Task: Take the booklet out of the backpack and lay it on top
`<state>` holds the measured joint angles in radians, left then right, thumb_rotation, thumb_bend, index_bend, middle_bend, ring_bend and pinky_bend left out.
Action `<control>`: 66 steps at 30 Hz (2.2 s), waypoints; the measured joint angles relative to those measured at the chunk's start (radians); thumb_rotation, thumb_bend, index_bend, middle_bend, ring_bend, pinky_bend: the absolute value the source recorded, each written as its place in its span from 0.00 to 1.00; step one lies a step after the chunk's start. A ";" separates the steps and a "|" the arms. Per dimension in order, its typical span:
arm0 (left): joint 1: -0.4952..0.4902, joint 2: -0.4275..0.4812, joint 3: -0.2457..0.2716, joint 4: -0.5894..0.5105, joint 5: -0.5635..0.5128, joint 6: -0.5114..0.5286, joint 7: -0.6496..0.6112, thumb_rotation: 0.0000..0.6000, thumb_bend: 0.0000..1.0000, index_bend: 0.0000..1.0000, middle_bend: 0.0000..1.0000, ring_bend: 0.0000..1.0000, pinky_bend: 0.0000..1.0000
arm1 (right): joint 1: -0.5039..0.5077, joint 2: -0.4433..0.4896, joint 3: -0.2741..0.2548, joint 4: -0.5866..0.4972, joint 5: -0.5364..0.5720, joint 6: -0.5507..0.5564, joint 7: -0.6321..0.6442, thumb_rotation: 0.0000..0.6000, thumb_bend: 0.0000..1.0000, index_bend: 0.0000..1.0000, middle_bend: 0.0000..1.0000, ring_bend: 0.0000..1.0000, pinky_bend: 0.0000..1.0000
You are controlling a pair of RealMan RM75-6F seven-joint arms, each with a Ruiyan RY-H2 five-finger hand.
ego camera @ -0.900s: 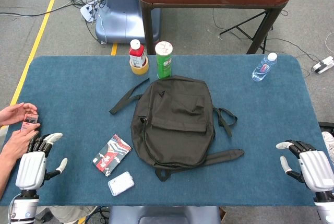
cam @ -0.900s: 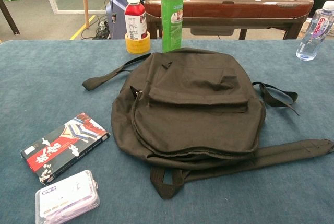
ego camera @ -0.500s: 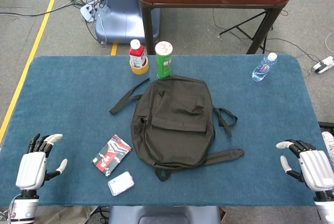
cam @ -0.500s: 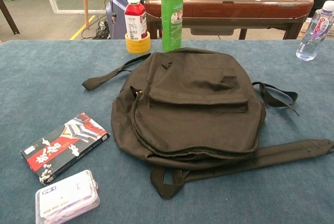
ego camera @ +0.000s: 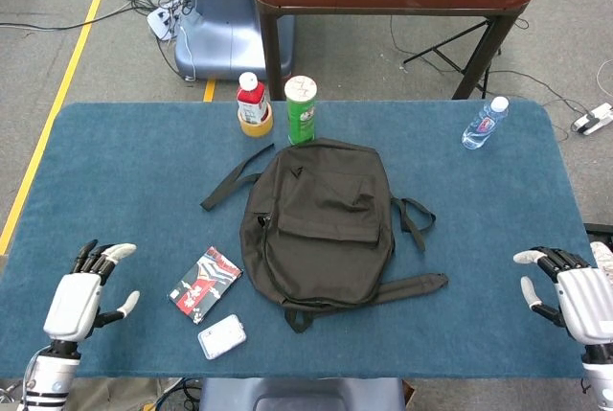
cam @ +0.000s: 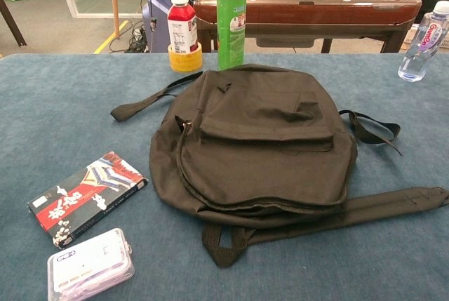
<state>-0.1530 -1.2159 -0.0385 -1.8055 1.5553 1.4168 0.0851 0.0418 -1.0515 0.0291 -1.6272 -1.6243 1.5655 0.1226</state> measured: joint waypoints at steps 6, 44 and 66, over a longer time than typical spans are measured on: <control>-0.112 0.018 0.012 0.038 0.104 -0.124 -0.123 1.00 0.32 0.25 0.22 0.15 0.04 | 0.008 0.012 0.007 -0.016 0.006 -0.010 -0.017 1.00 0.42 0.38 0.39 0.35 0.42; -0.559 -0.511 -0.023 0.600 0.140 -0.445 -0.078 1.00 0.32 0.24 0.22 0.14 0.03 | 0.002 0.027 0.008 -0.037 0.043 -0.025 -0.035 1.00 0.42 0.38 0.39 0.35 0.42; -0.596 -0.659 -0.091 0.647 -0.028 -0.446 0.029 1.00 0.56 0.58 0.30 0.23 0.03 | -0.009 0.027 0.009 0.007 0.059 -0.021 0.024 1.00 0.42 0.38 0.39 0.35 0.42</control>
<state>-0.7488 -1.8752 -0.1294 -1.1582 1.5270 0.9706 0.1146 0.0325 -1.0243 0.0380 -1.6204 -1.5650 1.5440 0.1468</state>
